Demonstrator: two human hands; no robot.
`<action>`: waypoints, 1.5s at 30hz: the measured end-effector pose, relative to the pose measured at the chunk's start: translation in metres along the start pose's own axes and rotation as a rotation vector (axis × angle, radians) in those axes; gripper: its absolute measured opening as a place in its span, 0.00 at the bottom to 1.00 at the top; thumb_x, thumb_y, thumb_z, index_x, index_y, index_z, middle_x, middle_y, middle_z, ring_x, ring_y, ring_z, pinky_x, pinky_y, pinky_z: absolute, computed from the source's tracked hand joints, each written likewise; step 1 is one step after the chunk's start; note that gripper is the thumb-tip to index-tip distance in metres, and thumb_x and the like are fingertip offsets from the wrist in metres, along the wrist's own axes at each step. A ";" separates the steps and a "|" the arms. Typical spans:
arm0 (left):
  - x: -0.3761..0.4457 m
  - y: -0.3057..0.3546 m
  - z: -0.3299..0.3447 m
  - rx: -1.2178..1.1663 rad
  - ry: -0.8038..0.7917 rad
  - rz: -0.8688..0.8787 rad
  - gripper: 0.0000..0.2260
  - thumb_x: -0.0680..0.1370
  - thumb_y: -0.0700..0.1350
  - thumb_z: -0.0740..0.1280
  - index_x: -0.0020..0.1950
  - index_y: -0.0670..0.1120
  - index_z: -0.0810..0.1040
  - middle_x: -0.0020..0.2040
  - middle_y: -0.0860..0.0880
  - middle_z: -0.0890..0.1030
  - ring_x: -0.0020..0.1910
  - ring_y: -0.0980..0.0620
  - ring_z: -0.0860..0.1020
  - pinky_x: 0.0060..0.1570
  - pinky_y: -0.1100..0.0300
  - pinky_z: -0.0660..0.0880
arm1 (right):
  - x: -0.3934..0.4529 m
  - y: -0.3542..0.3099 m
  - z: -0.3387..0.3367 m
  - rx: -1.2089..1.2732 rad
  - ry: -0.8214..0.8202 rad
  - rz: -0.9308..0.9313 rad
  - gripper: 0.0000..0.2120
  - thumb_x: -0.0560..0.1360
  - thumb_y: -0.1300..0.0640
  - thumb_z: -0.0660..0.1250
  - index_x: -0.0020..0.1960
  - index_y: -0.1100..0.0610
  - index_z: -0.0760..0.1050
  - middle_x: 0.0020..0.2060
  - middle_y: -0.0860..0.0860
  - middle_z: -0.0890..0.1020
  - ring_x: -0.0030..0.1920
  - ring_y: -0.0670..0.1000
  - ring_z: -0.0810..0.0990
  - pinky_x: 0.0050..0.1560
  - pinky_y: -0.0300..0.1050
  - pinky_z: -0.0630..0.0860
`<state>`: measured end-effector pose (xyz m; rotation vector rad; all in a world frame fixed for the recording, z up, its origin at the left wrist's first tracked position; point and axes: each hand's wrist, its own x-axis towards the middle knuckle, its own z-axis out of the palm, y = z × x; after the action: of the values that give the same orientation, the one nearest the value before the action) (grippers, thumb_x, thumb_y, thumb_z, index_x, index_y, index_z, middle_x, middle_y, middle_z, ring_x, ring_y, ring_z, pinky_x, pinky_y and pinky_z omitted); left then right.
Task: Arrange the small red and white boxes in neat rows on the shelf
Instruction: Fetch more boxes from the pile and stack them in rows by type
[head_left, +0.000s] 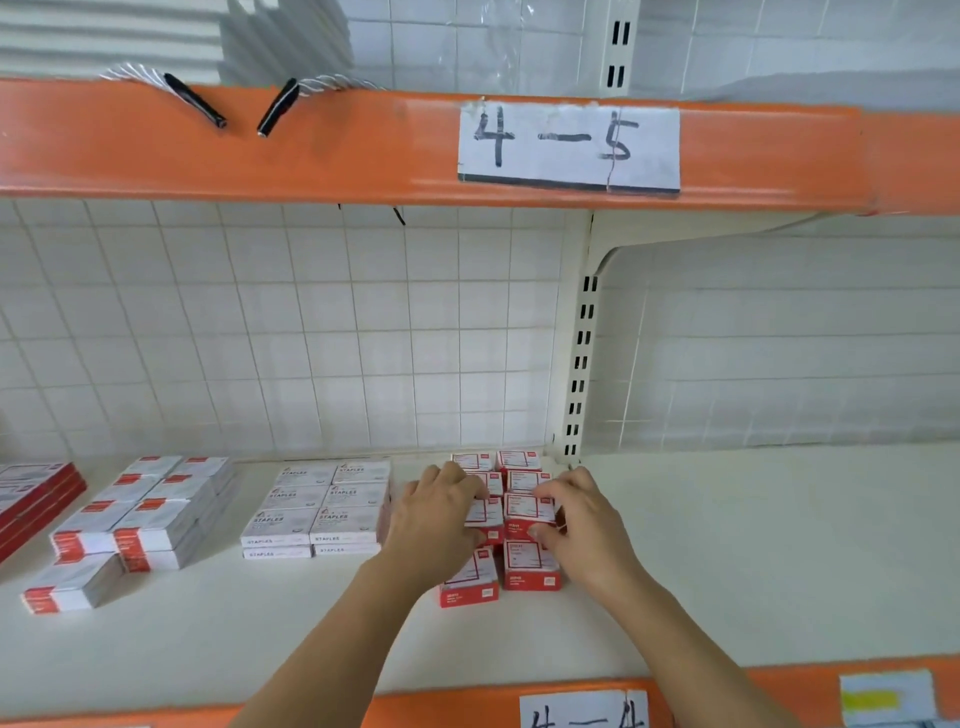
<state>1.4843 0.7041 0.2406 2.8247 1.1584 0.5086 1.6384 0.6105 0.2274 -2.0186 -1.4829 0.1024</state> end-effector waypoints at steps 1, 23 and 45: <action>0.000 0.000 0.002 0.010 0.026 0.008 0.19 0.75 0.51 0.67 0.65 0.56 0.70 0.63 0.56 0.70 0.62 0.53 0.67 0.64 0.55 0.61 | 0.001 0.000 0.001 0.020 0.003 0.006 0.21 0.74 0.54 0.70 0.65 0.53 0.71 0.59 0.46 0.68 0.49 0.46 0.76 0.54 0.38 0.74; -0.031 -0.016 0.003 -0.279 0.215 -0.146 0.14 0.73 0.63 0.64 0.51 0.56 0.68 0.49 0.62 0.70 0.51 0.61 0.71 0.39 0.70 0.67 | -0.013 0.002 -0.004 0.109 0.252 -0.079 0.19 0.74 0.52 0.69 0.63 0.51 0.71 0.57 0.38 0.70 0.59 0.41 0.68 0.62 0.47 0.69; -0.064 0.001 0.017 -0.308 0.072 -0.232 0.11 0.72 0.54 0.68 0.49 0.58 0.67 0.46 0.61 0.71 0.43 0.62 0.74 0.31 0.66 0.66 | -0.047 -0.007 -0.008 0.219 -0.026 -0.108 0.18 0.71 0.61 0.71 0.56 0.47 0.73 0.52 0.39 0.70 0.49 0.37 0.75 0.50 0.29 0.71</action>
<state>1.4481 0.6605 0.2072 2.3955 1.2738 0.7065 1.6188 0.5665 0.2237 -1.7666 -1.5230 0.2369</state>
